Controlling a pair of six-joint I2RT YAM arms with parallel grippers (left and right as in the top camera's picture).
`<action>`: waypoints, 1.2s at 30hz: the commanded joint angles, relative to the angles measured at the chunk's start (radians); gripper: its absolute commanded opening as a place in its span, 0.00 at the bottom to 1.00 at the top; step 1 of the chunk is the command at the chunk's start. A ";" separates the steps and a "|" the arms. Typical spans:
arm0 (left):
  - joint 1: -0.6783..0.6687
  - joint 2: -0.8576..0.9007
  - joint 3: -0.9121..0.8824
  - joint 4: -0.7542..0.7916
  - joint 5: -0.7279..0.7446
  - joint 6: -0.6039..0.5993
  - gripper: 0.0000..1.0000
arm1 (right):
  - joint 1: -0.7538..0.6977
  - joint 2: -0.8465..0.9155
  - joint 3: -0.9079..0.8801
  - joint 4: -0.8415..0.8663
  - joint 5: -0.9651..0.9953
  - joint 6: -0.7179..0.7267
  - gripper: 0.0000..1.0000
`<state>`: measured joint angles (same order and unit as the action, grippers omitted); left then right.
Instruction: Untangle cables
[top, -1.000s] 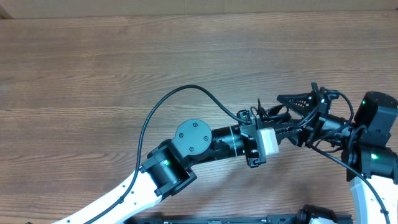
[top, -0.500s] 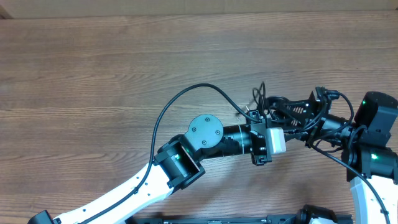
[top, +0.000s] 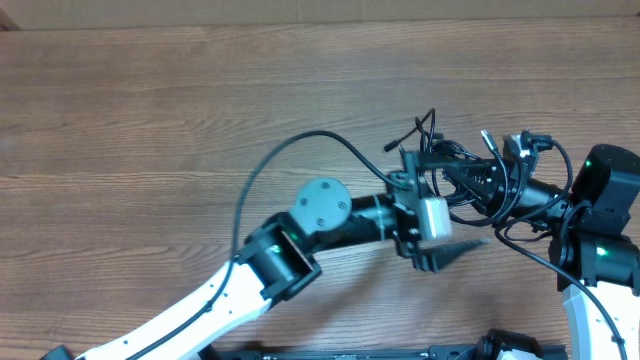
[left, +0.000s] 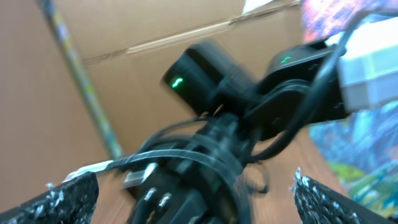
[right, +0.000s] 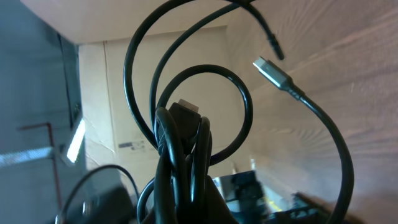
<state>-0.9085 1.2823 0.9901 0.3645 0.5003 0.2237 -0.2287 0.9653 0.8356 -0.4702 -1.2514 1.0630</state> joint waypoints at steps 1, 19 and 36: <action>0.053 -0.081 0.021 -0.055 -0.040 0.024 1.00 | -0.003 -0.005 0.003 0.034 -0.005 -0.148 0.04; 0.151 -0.158 0.021 -0.555 -0.036 0.023 1.00 | -0.003 -0.005 0.003 0.224 -0.007 -0.327 0.04; 0.149 -0.154 0.021 -0.574 0.055 0.039 1.00 | -0.003 -0.005 0.003 0.235 -0.172 -0.523 0.04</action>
<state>-0.7631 1.1244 0.9985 -0.2115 0.4980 0.2428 -0.2287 0.9653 0.8356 -0.2466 -1.3773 0.5812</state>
